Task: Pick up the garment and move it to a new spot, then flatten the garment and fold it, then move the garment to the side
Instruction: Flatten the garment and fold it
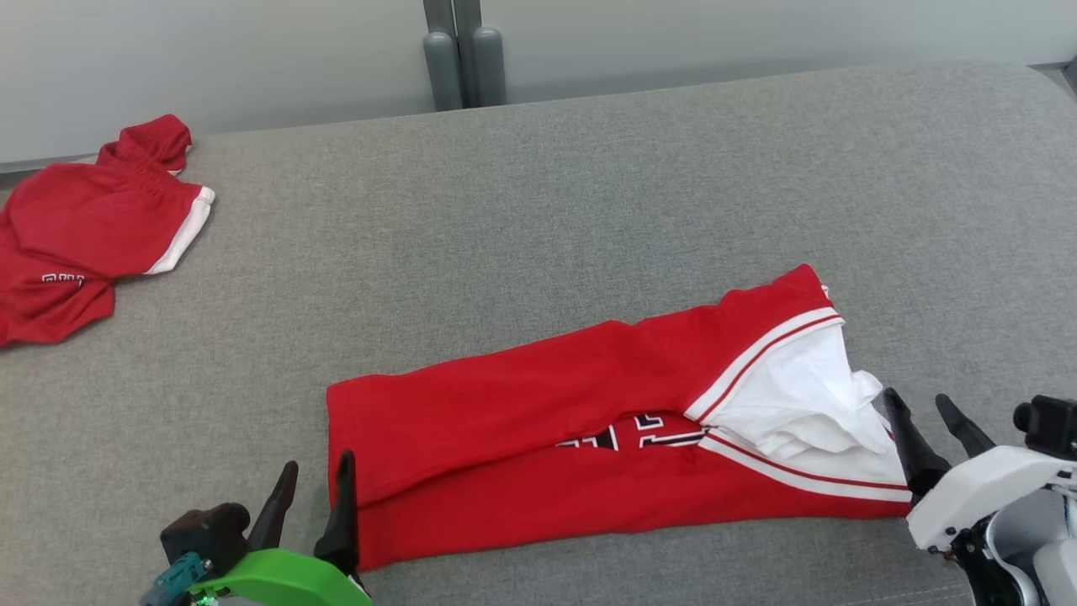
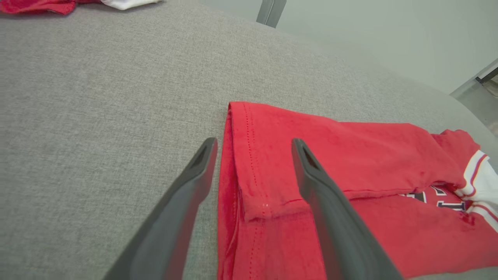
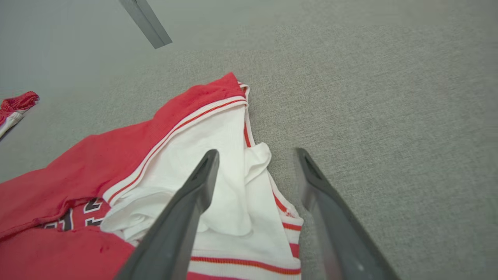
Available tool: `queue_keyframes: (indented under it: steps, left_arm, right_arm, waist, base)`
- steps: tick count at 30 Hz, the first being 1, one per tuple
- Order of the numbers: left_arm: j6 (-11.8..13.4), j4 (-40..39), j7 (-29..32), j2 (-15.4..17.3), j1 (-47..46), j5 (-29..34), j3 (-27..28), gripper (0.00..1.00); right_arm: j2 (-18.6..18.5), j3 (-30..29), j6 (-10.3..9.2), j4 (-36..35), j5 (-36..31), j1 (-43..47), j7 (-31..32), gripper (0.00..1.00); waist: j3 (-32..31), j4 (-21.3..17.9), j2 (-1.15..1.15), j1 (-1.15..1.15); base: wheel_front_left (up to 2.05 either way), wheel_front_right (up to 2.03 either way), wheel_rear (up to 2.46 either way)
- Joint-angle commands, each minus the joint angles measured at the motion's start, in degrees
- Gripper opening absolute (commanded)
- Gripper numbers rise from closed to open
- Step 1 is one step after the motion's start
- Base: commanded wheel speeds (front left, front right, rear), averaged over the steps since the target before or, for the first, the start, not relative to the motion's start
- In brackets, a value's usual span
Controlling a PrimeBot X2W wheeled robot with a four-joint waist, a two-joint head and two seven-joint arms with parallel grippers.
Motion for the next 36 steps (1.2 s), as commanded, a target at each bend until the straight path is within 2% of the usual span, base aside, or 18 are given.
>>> queue_keyframes:
  steps: [1, 7, 13, 20, 26, 36]
  left_arm:
    - [0.7, -0.8, -0.5, -0.1, 1.2, 0.1, 0.6, 1.0]
    - [1.8, -3.2, -1.2, -0.7, 2.3, 1.7, 2.9, 1.0]
    - [2.2, -3.6, -1.5, -2.2, 1.5, 3.2, 4.1, 1.0]
    - [1.5, -3.0, -1.5, -3.7, 1.0, 4.6, 5.3, 1.0]
    - [1.0, -2.8, -1.5, -4.5, 1.4, 5.4, 6.8, 1.0]
    - [-0.2, -2.4, -1.5, -5.6, 2.2, 6.6, 8.5, 1.0]
  right_arm:
    - [0.2, -1.1, -0.06, -0.8, -0.7, 1.1, -0.4, 1.0]
    - [1.5, -5.6, -0.04, -3.2, -3.4, 2.0, 1.2, 1.0]
    - [1.0, -3.6, -0.04, -2.1, -5.3, -2.1, 6.1, 1.0]
    - [-2.1, -0.4, -0.04, 7.8, -7.2, -8.9, 13.1, 1.0]
    - [-3.4, 1.3, -0.04, 15.0, -6.2, -11.3, 16.0, 1.0]
    - [-2.0, 4.9, -0.02, 20.9, -1.4, -13.3, 17.0, 1.0]
  waist:
    - [-0.3, 0.2, 0.0, 0.0]
    - [-1.2, 0.7, 0.0, 0.0]
    - [-1.6, 1.7, 0.0, 0.0]
    - [-1.6, 4.7, 0.0, 0.0]
    - [-1.4, 6.7, 0.0, 0.0]
    - [-1.3, 7.2, 0.0, 0.0]
  base:
    - [0.0, 0.0, 0.0]
    - [0.0, 0.0, 0.0]
    - [0.0, 0.0, 0.0]
    - [0.0, 0.0, 0.0]
    - [0.0, 0.0, 0.0]
    - [0.0, 0.0, 0.0]
